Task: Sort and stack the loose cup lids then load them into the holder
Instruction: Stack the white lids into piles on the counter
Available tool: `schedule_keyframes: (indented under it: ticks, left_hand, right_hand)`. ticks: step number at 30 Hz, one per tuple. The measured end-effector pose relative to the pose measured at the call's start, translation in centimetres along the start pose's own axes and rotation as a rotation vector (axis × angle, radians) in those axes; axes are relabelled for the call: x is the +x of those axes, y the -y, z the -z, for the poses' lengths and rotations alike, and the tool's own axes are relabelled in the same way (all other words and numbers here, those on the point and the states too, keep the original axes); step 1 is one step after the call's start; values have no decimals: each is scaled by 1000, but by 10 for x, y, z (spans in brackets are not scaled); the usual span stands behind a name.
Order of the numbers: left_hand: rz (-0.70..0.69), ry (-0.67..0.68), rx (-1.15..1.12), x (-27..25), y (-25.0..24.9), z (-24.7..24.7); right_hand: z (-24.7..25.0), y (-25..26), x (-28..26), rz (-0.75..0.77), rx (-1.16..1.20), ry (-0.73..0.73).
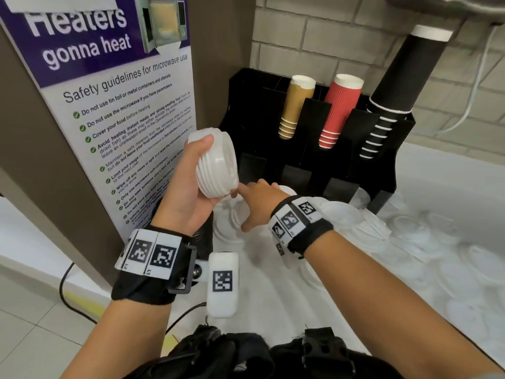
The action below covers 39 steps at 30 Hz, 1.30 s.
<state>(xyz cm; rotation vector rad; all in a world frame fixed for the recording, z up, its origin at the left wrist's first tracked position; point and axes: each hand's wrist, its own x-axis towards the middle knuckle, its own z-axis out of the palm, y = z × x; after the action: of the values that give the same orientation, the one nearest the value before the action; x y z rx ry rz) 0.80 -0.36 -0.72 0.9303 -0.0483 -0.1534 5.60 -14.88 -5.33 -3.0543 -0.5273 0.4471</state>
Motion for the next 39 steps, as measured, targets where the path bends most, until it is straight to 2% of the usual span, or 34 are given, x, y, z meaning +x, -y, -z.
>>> schedule_keyframes:
  ticks: [2, 7, 13, 20, 26, 29, 32, 34, 39]
  left_hand:
    - [-4, 3, -7, 1, -2, 3]
    - [-8, -3, -21, 3, -3, 0]
    - [-11, 8, -23, 2, -1, -2]
    - [-28, 9, -19, 2, -3, 6]
    - [-36, 35, -16, -1, -1, 6]
    - [-34, 49, -16, -3, 1, 2]
    - [-27, 21, 6, -5, 2, -4]
    - [-19, 20, 38, -6, 4, -8]
    - [9, 38, 104, -8, 9, -14]
  right_hand:
    - [10, -6, -11, 5, 52, 27]
    - [25, -10, -29, -74, -103, 175]
    - [-4, 19, -5, 84, 5, 110]
    - [-19, 18, 7, 90, 77, 86]
    - [21, -15, -19, 105, 476, -163]
    - [30, -25, -43, 105, 778, -340]
    - [32, -23, -68, 136, 1094, -407]
    - [34, -18, -79, 203, 1180, -428]
    - [39, -6, -88, 310, 1188, -448]
